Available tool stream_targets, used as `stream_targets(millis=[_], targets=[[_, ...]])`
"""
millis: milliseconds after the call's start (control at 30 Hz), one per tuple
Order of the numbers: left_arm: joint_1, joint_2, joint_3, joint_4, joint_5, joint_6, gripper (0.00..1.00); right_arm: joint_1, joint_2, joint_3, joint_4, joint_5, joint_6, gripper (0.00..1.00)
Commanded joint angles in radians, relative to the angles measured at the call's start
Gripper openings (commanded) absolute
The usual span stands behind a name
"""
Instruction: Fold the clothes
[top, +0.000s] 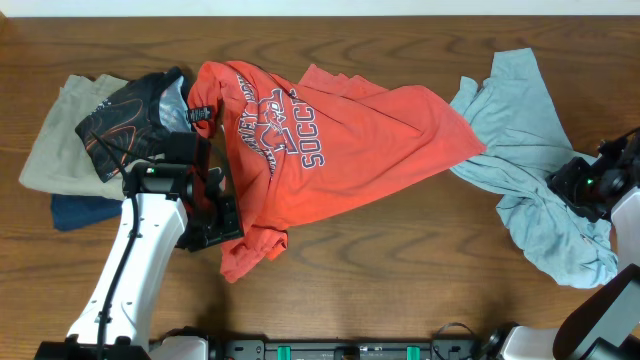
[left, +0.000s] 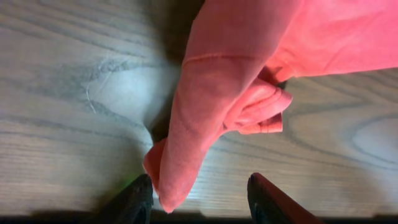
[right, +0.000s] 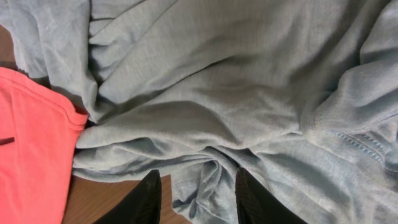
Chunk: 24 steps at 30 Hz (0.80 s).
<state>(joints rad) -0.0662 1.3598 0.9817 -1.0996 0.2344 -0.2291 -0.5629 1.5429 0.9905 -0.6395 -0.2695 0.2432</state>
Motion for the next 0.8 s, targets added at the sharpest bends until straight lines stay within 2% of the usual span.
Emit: stream_targets(millis=[0, 233, 500, 567, 633, 700, 767], targets=[[0.002, 0.021, -0.012, 0.003, -0.050, -0.006, 0.52, 0.008, -0.002, 0.016, -0.004, 0.005, -0.021, 0.37], [0.002, 0.101, -0.012, 0.003, -0.084, -0.081, 0.55, 0.008, -0.002, 0.016, -0.004, 0.005, -0.021, 0.38], [0.001, 0.221, -0.012, 0.032, 0.004, -0.087, 0.55, 0.008, -0.002, 0.016, -0.004, 0.004, -0.021, 0.37], [0.001, 0.249, -0.012, 0.045, 0.021, -0.087, 0.45, 0.008, -0.002, 0.016, -0.004, 0.004, -0.021, 0.37], [0.002, 0.269, -0.012, 0.066, 0.027, -0.080, 0.30, 0.008, -0.002, 0.016, -0.007, 0.003, -0.020, 0.37], [0.002, 0.275, -0.011, 0.079, 0.027, -0.059, 0.06, 0.009, -0.002, 0.016, -0.010, -0.002, -0.021, 0.34], [0.002, 0.269, 0.005, 0.070, 0.027, -0.034, 0.06, 0.013, -0.002, 0.016, -0.012, -0.029, -0.041, 0.28]])
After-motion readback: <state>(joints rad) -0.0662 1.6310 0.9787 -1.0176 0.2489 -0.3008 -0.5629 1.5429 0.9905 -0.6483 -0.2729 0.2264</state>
